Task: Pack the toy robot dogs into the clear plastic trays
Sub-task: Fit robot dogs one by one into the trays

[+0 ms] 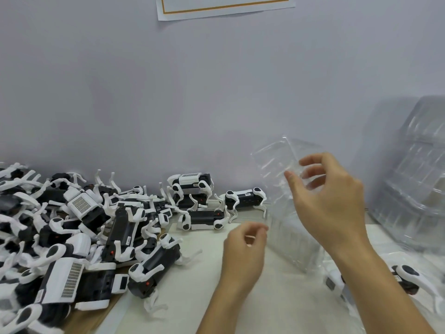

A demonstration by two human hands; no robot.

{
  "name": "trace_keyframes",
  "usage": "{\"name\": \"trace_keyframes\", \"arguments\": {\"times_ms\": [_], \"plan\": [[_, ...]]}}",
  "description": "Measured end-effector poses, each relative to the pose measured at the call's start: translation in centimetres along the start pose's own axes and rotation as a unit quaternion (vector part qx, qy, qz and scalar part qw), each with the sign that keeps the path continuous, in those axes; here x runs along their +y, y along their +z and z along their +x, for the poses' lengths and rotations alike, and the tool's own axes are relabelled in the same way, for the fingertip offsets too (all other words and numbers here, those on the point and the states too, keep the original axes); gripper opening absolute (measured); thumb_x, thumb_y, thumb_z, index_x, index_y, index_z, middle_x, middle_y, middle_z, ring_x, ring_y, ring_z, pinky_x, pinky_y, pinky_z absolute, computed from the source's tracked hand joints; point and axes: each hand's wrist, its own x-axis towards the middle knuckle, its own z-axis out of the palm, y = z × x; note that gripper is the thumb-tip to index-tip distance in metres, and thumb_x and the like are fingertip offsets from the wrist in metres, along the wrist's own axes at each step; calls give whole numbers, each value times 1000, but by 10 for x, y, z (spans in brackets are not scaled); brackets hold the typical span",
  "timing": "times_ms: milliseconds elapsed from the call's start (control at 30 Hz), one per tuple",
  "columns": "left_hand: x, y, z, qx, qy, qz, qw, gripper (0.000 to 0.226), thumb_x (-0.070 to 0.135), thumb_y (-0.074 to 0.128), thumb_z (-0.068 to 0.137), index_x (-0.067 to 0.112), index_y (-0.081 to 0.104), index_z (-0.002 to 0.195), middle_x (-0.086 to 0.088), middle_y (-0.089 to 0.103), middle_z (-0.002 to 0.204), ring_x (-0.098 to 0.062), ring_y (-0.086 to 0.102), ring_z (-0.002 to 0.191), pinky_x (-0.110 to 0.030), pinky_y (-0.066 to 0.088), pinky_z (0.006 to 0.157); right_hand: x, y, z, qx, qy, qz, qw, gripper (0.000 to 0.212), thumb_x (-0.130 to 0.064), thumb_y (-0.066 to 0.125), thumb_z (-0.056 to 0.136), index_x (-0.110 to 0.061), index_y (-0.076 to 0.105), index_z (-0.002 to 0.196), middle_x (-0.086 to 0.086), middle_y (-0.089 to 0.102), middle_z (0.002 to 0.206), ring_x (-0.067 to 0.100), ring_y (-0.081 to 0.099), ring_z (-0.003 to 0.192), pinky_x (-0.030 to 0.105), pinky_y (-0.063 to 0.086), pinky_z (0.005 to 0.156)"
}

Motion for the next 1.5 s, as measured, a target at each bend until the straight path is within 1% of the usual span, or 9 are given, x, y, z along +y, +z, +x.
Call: {"name": "trace_keyframes", "arguments": {"times_ms": [133,400,500,633,933,1133,1267,1433,1500], "plan": [[16,-15,6,19,-5,-251,968,34,43,64,82,16,73,100,3,74,88,-8,65,80,-21,49,64,-5,6,-5,-87,-50,42,994,22,-35,77,82,-32,60,96,-15,63,82,4,61,74,9,43,65],[15,-32,11,83,-53,-336,937,19,5,51,99,6,60,82,-4,61,67,-14,59,60,-26,43,65,3,15,-11,-203,-10,110,973,20,-40,74,83,-38,63,100,-18,67,89,-2,64,86,8,42,69],[12,-37,16,137,-71,-375,914,27,2,43,102,7,56,79,-3,54,64,-13,55,53,-27,47,64,20,12,-10,-237,15,-16,971,39,-48,71,83,-37,58,119,-22,58,107,-1,55,104,13,41,87],[5,-48,21,207,-93,-422,878,30,5,38,106,8,54,79,-4,48,68,-14,46,56,-22,48,57,38,6,-14,-360,89,-236,898,58,-55,69,82,-40,47,133,-12,47,132,11,43,129,41,31,109],[1,-51,23,228,-105,-422,871,32,6,37,107,9,52,79,-4,45,67,-14,42,55,-26,40,60,52,4,-16,-244,132,-323,905,43,-31,69,85,-35,56,126,-9,60,128,15,54,121,33,36,100],[2,-51,22,223,-110,-425,871,33,6,36,107,9,51,78,-2,45,64,-11,43,48,-26,40,60,55,3,-11,-156,178,-352,906,37,-40,66,90,-26,60,124,1,69,113,26,61,110,37,47,91],[2,-53,22,224,-119,-438,863,33,5,36,107,9,52,78,-1,45,63,-10,43,46,-26,39,60,49,12,3,-222,180,-381,879,27,-28,61,91,-18,64,116,4,68,110,29,61,107,33,47,83],[2,-54,23,225,-125,-448,856,32,5,38,106,9,53,79,2,48,61,-9,44,48,-25,40,59,32,7,24,-349,173,-483,784,46,-18,51,84,-22,51,131,6,53,129,29,46,124,35,44,97],[2,-53,23,223,-126,-445,858,31,5,38,106,9,53,80,3,49,60,-8,44,48,-25,41,59,28,7,29,-380,185,-476,771,48,-14,48,84,-20,50,132,4,55,120,26,52,111,30,47,88]]}}
